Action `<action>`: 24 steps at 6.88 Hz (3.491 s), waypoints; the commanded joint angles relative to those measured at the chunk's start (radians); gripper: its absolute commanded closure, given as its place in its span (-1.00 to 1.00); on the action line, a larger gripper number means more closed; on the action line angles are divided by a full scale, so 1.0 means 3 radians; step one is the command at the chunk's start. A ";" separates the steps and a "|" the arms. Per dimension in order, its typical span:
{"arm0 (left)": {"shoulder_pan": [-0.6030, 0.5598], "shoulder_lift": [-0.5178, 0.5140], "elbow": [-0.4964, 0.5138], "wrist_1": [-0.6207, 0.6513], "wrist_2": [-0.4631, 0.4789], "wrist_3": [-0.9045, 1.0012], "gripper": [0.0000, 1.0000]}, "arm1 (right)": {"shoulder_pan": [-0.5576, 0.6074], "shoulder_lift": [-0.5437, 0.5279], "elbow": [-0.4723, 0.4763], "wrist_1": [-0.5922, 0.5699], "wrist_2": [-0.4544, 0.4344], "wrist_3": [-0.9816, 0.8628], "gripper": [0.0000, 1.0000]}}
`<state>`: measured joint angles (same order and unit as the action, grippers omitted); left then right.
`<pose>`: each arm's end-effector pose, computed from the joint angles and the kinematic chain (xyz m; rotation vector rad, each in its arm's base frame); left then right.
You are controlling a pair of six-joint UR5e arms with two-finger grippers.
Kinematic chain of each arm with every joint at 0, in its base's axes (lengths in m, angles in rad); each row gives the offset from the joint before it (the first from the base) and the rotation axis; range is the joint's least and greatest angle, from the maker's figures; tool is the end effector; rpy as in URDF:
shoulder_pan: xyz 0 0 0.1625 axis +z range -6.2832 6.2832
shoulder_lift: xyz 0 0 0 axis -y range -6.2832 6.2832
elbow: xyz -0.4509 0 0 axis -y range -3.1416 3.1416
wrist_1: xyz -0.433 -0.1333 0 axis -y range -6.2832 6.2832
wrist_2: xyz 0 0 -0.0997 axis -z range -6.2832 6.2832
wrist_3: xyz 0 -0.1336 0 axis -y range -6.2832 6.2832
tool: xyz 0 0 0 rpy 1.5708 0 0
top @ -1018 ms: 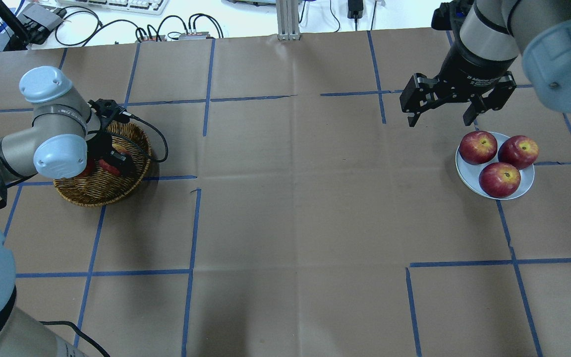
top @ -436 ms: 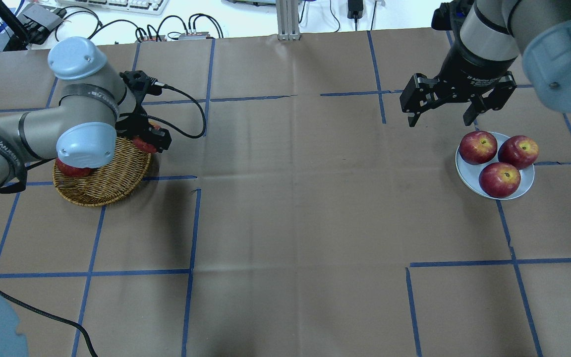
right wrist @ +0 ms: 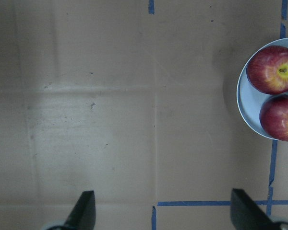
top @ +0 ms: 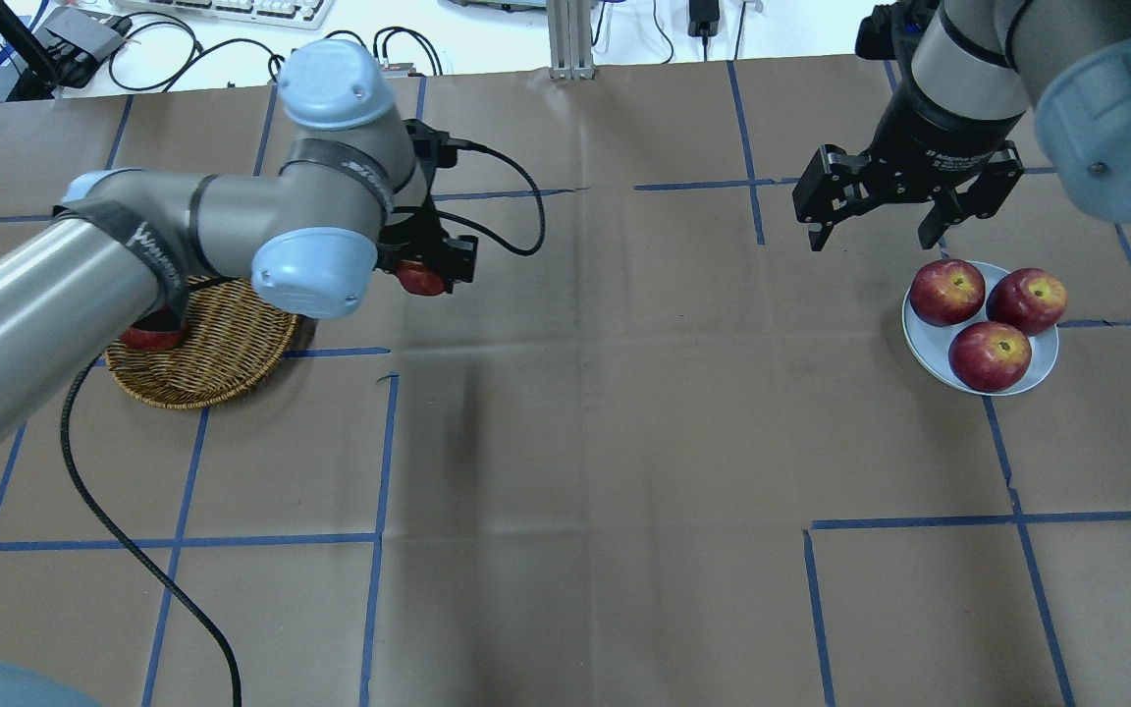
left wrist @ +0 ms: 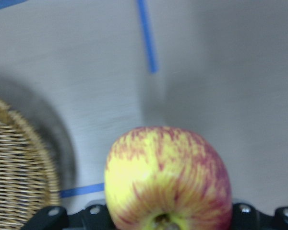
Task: Transfer apple from basket to plate
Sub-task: 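Carry the apple with the left gripper to the table center and set it down, then open the left gripper and withdraw while the right gripper approaches the apple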
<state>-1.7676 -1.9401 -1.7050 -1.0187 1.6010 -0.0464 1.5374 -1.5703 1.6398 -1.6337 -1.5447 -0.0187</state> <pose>-0.2535 -0.6103 0.2455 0.2330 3.1077 -0.0809 0.1190 -0.5353 0.4491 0.0230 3.1152 0.0092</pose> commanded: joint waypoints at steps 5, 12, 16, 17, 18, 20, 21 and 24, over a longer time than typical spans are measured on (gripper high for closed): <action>-0.0699 -0.0711 0.0376 0.0123 -0.0014 -0.0720 0.18 | -0.0001 0.0003 0.0000 0.0000 -0.0005 -0.0004 -1.00; -0.0766 -0.0728 0.0396 0.0236 0.0012 -0.0674 -0.98 | -0.0001 0.0004 0.0000 0.0000 -0.0015 -0.0004 -1.00; -0.0287 0.0414 0.0463 -0.1079 -0.0008 -0.0205 -0.98 | 0.0004 0.0029 -0.0036 -0.0010 -0.0021 -0.0009 -1.00; -0.0123 0.0808 0.0437 -0.1519 -0.0003 -0.0001 -0.98 | 0.0014 0.0024 -0.0061 -0.0036 -0.0021 -0.0004 -1.00; 0.0076 0.1186 0.0437 -0.1969 0.0007 0.0067 -0.98 | 0.0055 0.0080 -0.0102 -0.0167 -0.0005 0.0026 -1.00; 0.0211 0.1618 0.0340 -0.2350 0.0032 0.0068 -0.98 | 0.0360 0.0421 -0.0412 -0.0169 -0.0015 0.0351 -1.00; 0.0246 0.1802 0.0335 -0.2504 0.0103 0.0068 -0.98 | 0.0625 0.0640 -0.0546 -0.0235 -0.0015 0.0678 -1.00; 0.0374 0.1901 0.0335 -0.2597 0.0094 0.0063 -0.98 | 0.1107 0.1255 -0.0578 -0.0929 -0.0031 0.1364 -1.00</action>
<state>-1.6703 -1.3707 -1.5988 -1.7946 1.6299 -0.0265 1.8218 -1.2629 1.4650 -1.8367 -1.5532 0.3136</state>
